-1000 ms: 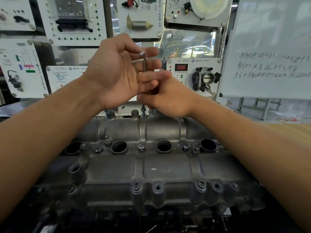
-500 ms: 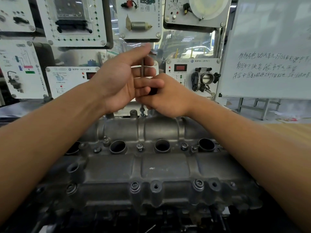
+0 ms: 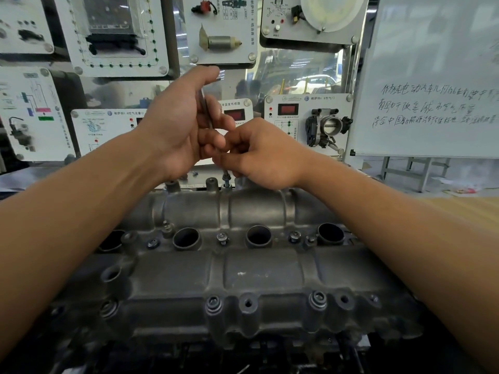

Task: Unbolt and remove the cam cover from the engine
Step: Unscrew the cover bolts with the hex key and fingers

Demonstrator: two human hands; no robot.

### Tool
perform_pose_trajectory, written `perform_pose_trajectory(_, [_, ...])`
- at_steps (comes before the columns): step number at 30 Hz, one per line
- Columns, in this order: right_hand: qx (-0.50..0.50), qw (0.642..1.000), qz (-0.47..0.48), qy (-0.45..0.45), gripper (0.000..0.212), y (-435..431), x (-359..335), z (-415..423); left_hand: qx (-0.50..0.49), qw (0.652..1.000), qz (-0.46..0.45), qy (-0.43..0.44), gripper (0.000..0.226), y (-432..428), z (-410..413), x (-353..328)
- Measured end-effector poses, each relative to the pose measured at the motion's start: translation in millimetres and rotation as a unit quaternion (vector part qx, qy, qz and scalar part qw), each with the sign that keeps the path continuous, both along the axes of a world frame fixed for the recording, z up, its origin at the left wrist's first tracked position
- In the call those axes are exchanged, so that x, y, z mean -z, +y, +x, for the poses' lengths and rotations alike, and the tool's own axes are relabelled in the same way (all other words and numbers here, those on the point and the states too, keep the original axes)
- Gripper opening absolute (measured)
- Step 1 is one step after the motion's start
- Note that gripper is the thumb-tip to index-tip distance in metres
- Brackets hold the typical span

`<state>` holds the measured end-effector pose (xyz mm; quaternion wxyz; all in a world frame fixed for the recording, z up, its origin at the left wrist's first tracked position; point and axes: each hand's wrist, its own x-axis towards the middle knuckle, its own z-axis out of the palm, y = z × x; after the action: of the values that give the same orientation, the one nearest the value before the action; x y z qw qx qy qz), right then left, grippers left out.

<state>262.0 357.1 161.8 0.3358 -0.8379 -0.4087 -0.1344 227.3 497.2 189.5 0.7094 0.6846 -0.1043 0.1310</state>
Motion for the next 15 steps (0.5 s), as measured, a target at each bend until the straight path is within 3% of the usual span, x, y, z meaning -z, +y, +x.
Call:
perform_pose_trajectory(9, [-0.005,1.000,-0.012,0.008,0.019,0.9,0.2,1.4,0.045,0.998,0.024,0.048,0.050,22.5,-2.1,-14.6])
perform_pose_trajectory(15, [-0.003,1.000,-0.011,0.025,0.033,0.7,-1.1,-0.1,0.068,0.996,-0.049,0.017,0.032,22.8,-2.8,-15.6])
